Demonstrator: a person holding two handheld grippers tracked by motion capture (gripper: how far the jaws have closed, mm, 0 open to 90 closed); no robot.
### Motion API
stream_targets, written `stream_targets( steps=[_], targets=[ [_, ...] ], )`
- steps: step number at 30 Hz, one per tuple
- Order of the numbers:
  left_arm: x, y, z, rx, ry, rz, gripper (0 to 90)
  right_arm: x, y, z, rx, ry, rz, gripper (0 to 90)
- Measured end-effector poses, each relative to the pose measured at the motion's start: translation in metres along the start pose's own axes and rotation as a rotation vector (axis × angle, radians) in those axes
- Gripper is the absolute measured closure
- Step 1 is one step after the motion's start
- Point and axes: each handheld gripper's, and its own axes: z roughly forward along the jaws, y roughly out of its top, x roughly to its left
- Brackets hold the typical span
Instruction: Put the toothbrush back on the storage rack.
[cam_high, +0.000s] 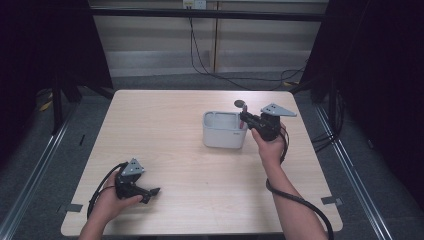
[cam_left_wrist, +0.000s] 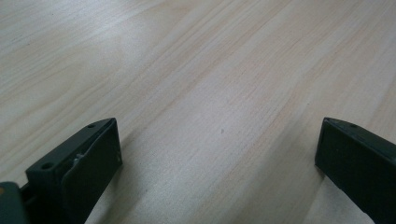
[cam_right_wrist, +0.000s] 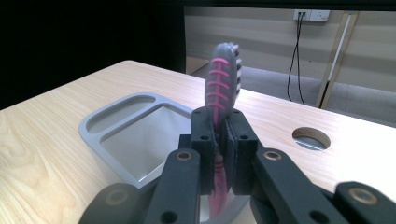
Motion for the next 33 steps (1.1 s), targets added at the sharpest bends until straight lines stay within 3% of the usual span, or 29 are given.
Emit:
stream_targets(
  steps=[33],
  targets=[
    [-0.0002,-0.0001,-0.0003,0.003,0.001,-0.003,0.0,-0.0067,-0.0025,-0.0030,0.002,-0.032,0.013,79.9]
  ],
)
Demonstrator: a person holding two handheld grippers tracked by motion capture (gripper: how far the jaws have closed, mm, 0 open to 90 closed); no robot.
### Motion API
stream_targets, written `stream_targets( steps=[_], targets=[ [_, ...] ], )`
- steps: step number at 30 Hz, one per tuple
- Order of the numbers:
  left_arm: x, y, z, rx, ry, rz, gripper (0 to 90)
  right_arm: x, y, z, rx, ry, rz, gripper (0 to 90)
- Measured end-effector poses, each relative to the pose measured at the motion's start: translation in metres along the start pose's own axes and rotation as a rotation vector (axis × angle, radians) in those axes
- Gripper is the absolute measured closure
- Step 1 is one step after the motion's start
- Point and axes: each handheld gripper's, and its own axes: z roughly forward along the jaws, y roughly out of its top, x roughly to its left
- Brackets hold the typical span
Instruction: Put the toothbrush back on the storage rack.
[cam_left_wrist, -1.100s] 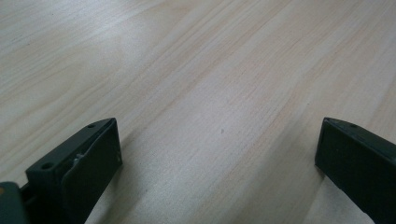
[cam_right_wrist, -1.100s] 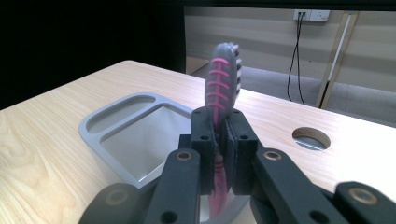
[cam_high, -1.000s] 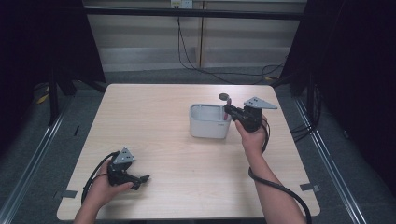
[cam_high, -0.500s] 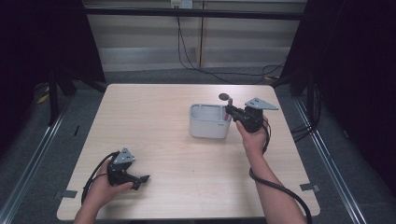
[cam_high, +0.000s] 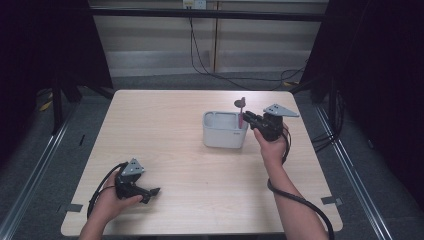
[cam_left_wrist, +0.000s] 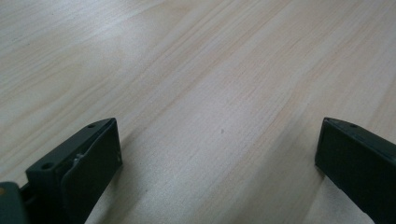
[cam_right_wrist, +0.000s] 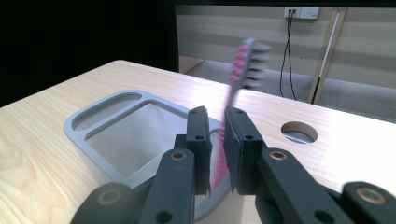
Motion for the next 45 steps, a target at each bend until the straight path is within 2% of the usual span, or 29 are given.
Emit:
stream_targets(
  steps=[5,17,25,28,37,45],
  targets=[
    [0.000,0.000,0.000,-0.003,-0.001,0.002,0.0,0.000,0.000,-0.001,0.006,-0.002,0.003,75.9],
    [0.000,0.000,0.000,-0.001,0.000,0.001,0.0,-0.001,0.004,-0.005,0.026,-0.011,0.021,55.5],
    [0.000,0.000,0.000,-0.003,-0.001,0.003,0.0,0.000,0.009,-0.006,0.038,0.012,0.003,45.0],
    [0.000,0.000,0.000,-0.003,0.001,0.003,0.0,0.002,0.010,-0.008,0.043,0.001,-0.017,42.3],
    [0.000,0.000,0.000,-0.002,0.001,0.003,0.0,0.000,0.013,-0.012,0.052,0.004,0.003,32.0],
    [0.000,0.000,0.000,-0.002,0.000,0.003,0.0,-0.003,0.014,-0.017,0.084,-0.009,-0.007,23.2]
  ],
)
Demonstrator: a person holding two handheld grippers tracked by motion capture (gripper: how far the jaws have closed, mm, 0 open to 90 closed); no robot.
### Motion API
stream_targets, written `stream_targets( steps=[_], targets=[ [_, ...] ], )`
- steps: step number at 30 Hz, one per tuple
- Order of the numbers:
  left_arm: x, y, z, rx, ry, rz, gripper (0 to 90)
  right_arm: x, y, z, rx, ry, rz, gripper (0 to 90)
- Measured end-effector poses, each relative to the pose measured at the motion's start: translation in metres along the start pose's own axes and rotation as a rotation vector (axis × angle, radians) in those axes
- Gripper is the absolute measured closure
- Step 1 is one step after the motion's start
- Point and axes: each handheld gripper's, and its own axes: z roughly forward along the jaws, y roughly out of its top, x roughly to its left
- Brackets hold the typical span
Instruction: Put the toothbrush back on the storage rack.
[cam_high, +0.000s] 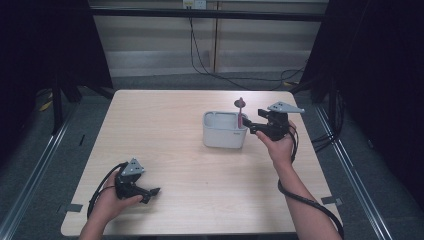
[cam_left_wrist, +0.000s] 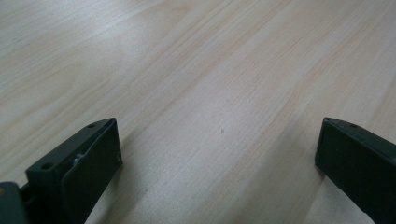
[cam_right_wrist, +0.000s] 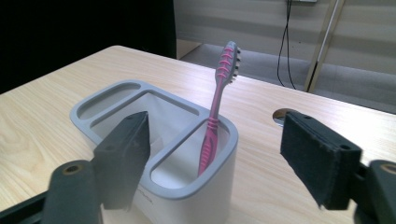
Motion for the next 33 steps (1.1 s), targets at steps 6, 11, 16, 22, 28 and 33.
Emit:
stream_targets(
  steps=[6,11,16,22,28,33],
  targets=[
    [0.000,0.000,0.000,0.000,0.001,0.000,0.0,0.001,0.000,-0.001,0.022,0.017,0.000,20.7],
    [0.000,0.000,0.000,0.000,0.001,0.000,0.0,0.002,0.000,-0.003,0.035,0.029,-0.004,20.5],
    [0.000,0.000,0.000,0.003,0.002,0.000,0.0,0.003,0.001,-0.005,0.045,0.041,-0.014,20.2],
    [0.000,0.000,0.000,0.004,0.002,-0.002,0.0,0.003,0.001,-0.010,0.044,0.047,-0.030,20.1],
    [0.000,0.000,0.000,0.003,0.001,-0.003,0.0,0.000,0.000,-0.017,0.050,0.044,-0.032,19.4],
    [0.000,0.000,0.000,-0.001,-0.001,0.000,0.0,-0.004,-0.003,-0.022,0.068,0.045,-0.029,19.3]
  ],
)
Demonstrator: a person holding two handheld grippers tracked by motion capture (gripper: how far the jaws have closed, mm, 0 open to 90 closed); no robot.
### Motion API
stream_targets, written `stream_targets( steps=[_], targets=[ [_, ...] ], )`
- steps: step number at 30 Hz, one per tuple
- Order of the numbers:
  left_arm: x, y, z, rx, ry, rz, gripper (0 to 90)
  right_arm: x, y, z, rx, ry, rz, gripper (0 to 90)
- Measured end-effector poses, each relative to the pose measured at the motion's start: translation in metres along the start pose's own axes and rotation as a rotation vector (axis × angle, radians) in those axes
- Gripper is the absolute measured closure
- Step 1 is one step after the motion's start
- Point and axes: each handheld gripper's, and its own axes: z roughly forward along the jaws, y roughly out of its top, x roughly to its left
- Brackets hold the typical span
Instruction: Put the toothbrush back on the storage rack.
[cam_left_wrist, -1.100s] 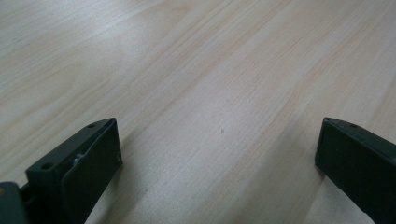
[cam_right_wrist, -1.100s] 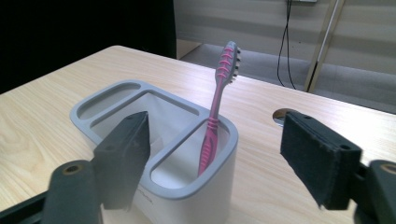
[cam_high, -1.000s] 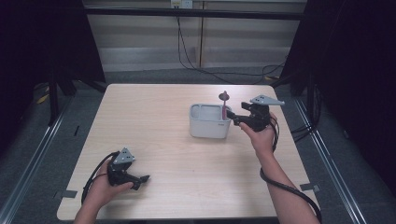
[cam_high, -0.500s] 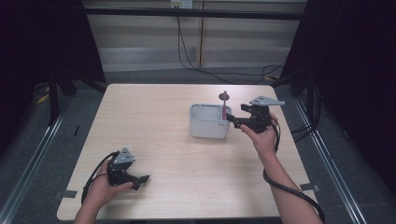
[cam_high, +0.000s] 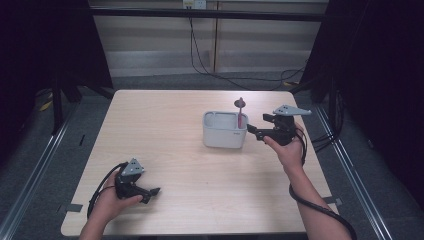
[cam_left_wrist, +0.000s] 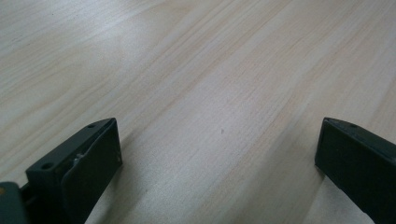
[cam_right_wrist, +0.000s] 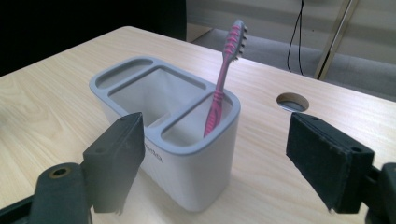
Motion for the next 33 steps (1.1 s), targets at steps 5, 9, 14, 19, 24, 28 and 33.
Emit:
stream_targets(
  steps=[5,9,14,19,24,28,33],
  targets=[
    [0.000,0.000,0.000,0.002,0.001,-0.002,0.0,-0.004,-0.005,-0.006,0.010,0.002,0.006,19.3],
    [0.000,0.000,0.000,0.004,0.002,-0.001,0.0,-0.006,-0.008,-0.009,0.016,0.008,0.005,19.3],
    [0.000,0.000,0.000,0.004,0.002,-0.003,0.0,-0.006,-0.013,-0.012,0.028,0.016,0.008,19.3],
    [0.000,0.000,0.000,0.005,0.003,-0.002,0.0,-0.008,-0.021,-0.013,0.045,0.022,0.009,19.2],
    [0.000,0.000,0.000,0.004,0.002,-0.003,0.0,-0.012,-0.030,-0.014,0.049,0.025,0.020,18.8],
    [0.000,0.000,0.000,0.005,0.003,-0.001,0.0,-0.014,-0.036,-0.015,0.060,0.028,0.028,18.8],
    [0.000,0.000,0.000,0.002,0.002,0.001,0.0,-0.017,-0.043,-0.017,0.068,0.039,0.034,18.8]
  ],
)
